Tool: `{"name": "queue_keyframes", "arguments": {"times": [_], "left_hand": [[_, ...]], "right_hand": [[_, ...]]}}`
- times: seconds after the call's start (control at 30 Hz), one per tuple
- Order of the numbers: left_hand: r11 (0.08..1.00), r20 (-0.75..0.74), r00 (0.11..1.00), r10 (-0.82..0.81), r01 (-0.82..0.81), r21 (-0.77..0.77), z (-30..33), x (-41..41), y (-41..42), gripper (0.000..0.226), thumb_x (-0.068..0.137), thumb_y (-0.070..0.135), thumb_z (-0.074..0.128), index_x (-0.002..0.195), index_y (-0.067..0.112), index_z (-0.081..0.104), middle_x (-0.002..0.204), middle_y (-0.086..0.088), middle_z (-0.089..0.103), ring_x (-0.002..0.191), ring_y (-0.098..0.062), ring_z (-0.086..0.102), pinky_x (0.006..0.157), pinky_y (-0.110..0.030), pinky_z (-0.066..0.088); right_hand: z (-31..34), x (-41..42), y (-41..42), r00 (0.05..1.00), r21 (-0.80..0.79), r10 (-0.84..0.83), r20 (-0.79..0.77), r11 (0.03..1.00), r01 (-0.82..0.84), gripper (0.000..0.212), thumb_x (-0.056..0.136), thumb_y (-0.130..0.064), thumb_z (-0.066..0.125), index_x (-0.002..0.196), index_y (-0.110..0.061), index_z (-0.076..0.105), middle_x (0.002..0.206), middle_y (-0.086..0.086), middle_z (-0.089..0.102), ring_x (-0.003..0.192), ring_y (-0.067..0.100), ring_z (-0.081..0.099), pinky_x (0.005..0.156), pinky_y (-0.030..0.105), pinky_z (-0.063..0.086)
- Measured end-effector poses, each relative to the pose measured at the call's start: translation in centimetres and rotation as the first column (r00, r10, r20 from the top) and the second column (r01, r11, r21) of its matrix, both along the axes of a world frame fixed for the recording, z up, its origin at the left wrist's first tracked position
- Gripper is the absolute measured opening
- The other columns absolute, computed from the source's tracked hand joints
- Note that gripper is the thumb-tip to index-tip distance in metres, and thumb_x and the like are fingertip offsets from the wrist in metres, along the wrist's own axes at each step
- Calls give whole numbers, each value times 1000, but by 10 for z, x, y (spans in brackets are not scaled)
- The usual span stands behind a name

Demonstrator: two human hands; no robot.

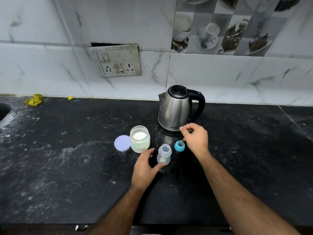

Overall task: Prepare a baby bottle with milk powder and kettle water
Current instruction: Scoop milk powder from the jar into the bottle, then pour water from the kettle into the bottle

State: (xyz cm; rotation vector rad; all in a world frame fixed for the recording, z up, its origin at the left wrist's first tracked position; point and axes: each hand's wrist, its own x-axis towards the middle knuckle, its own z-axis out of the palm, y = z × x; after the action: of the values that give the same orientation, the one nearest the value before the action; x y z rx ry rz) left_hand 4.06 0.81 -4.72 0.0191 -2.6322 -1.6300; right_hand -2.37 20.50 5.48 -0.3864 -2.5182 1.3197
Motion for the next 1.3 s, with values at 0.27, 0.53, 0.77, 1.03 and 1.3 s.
{"name": "queue_keyframes", "arguments": {"times": [0.27,0.53,0.77,1.03,1.3], "left_hand": [[1000,100,995,-1,-2,31,6,-26,32,64,56,44,83,114,44,57,109,30,66,102,9,60,90,-18,47],[998,102,994,29,-35,57,7,-34,42,51,62,26,88,98,45,57,97,22,71,91,10,65,73,-6,48],[998,111,993,41,-47,52,11,-33,44,48,62,20,86,97,39,59,91,25,71,87,9,65,71,-3,45],[996,131,990,54,-62,60,11,-32,46,49,62,14,86,97,37,61,92,28,71,87,8,66,75,-5,46],[995,128,989,75,-83,58,7,-33,48,51,62,12,88,102,31,62,95,20,73,89,8,66,77,-7,47]], "right_hand": [[-10,-27,47,999,-75,-47,4,996,47,21,83,-24,75,101,-21,66,86,-4,70,75,7,64,74,26,53],[10,-100,81,996,-102,34,84,994,-26,69,78,-13,77,139,-16,45,131,11,56,117,25,58,97,34,47],[21,-139,97,996,113,-46,77,993,37,70,76,-16,74,140,-19,45,129,9,57,119,29,55,99,39,47],[11,-151,96,987,-57,106,120,993,-99,34,80,-14,71,111,-17,59,100,2,64,91,20,57,77,27,41],[-6,-127,101,932,-374,358,52,873,-314,13,76,1,70,72,-10,65,51,1,60,46,13,55,57,26,48]]}}
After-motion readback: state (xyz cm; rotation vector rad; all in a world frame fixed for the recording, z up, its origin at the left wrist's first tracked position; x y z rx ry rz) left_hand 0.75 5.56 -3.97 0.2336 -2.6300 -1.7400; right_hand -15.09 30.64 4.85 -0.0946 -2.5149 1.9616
